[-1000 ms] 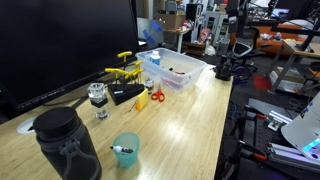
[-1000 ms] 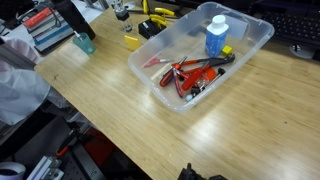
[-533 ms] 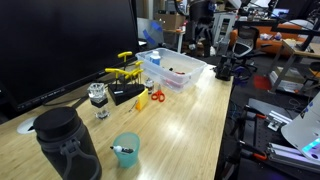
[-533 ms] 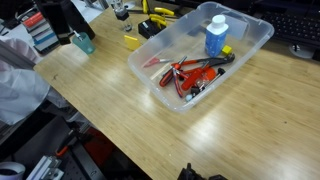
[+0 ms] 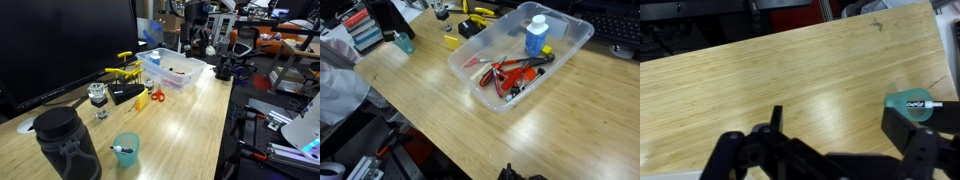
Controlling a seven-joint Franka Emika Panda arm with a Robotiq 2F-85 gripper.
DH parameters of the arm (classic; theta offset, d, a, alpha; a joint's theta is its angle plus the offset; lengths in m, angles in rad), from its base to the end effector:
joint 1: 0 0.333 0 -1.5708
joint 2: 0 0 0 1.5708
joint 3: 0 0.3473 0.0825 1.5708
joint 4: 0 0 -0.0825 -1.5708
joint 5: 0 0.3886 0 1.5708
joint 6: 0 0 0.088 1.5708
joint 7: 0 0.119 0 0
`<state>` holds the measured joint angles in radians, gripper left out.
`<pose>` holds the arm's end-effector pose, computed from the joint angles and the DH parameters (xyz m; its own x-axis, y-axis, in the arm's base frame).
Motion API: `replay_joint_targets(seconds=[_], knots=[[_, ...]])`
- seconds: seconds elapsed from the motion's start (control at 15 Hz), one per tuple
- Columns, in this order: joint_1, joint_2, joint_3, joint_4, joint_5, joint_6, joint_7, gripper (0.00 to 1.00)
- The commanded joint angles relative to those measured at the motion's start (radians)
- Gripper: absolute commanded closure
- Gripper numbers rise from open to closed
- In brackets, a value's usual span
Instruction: Put the scissors inside the plastic container
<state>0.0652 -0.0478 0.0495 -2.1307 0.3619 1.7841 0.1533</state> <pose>0.4899 0.0915 0.4311 0.9303 -0.1120 -0.3494 -0.2098 -0.9436 -0.2561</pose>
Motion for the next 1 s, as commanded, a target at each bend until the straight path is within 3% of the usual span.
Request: replay_joint_targets(seconds=[0.0,0.13,0.4,0.6,0.93], knots=[[-0.007,0.051,-0.002,0.032,0.025,0.017,-0.005,0.0],[-0.013,0.122,-0.006,0.056,-0.009,0.084,0.077,0.0],[-0.016,0.286,-0.019,0.122,0.022,0.227,0.117,0.0],[-0.006,0.38,-0.015,0.191,0.022,0.251,0.176,0.0],[0.001,0.397,-0.01,0.201,0.004,0.263,0.17,0.0]])
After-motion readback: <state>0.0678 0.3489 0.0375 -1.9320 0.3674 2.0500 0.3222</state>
